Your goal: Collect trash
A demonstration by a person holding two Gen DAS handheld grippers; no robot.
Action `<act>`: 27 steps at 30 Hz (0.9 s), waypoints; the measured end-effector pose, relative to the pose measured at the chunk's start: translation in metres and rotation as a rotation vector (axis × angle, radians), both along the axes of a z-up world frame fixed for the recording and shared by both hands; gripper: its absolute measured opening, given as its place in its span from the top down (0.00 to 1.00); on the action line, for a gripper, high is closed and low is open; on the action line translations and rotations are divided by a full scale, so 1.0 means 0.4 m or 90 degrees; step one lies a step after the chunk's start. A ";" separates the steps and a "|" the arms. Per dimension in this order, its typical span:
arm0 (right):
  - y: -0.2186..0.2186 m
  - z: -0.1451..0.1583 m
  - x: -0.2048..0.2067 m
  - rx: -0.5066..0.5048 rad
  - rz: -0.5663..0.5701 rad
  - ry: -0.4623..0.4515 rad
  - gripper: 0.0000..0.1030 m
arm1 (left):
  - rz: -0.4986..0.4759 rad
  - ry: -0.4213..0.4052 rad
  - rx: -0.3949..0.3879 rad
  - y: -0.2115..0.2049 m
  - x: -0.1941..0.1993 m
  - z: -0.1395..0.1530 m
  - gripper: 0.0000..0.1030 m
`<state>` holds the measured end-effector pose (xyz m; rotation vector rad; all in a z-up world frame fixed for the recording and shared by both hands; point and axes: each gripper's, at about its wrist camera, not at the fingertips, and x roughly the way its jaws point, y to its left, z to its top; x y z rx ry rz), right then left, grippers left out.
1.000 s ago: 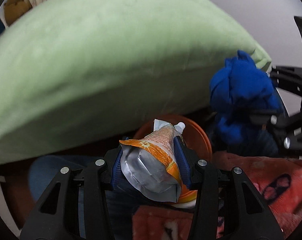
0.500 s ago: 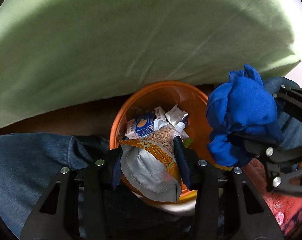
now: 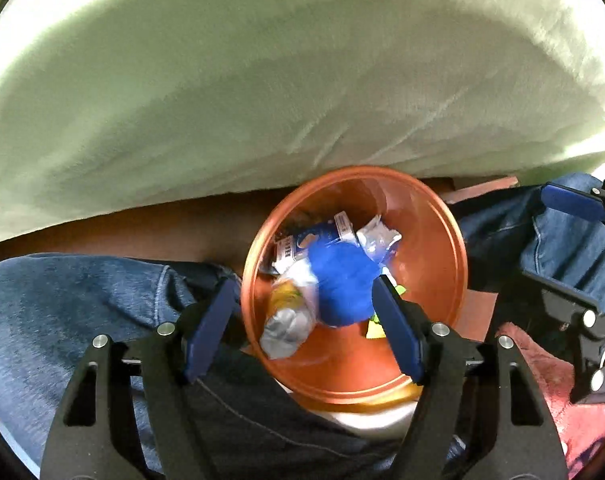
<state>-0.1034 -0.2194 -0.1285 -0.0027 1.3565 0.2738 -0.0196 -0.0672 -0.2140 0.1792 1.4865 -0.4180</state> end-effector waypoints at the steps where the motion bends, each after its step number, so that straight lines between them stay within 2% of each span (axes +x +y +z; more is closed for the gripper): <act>1: -0.015 0.015 0.005 0.001 -0.005 -0.009 0.25 | 0.003 -0.009 0.000 0.002 -0.002 0.013 0.32; 7: -0.040 0.099 0.010 0.019 -0.029 -0.069 0.24 | 0.019 -0.092 -0.019 0.019 0.011 0.115 0.32; 9: -0.042 0.138 0.018 0.018 -0.037 -0.102 0.23 | 0.029 -0.137 -0.024 0.027 0.021 0.172 0.30; 11: -0.049 0.194 0.026 0.016 -0.044 -0.151 0.21 | 0.038 -0.182 -0.028 0.036 0.029 0.225 0.23; 19: -0.077 0.411 0.063 -0.021 -0.112 -0.391 0.16 | 0.103 -0.380 -0.054 0.055 0.106 0.454 0.20; 21: -0.084 0.454 0.070 -0.023 -0.128 -0.433 0.12 | 0.121 -0.422 -0.065 0.060 0.118 0.509 0.19; 27: -0.093 0.552 0.099 -0.041 -0.141 -0.516 0.11 | 0.157 -0.530 -0.082 0.071 0.142 0.658 0.18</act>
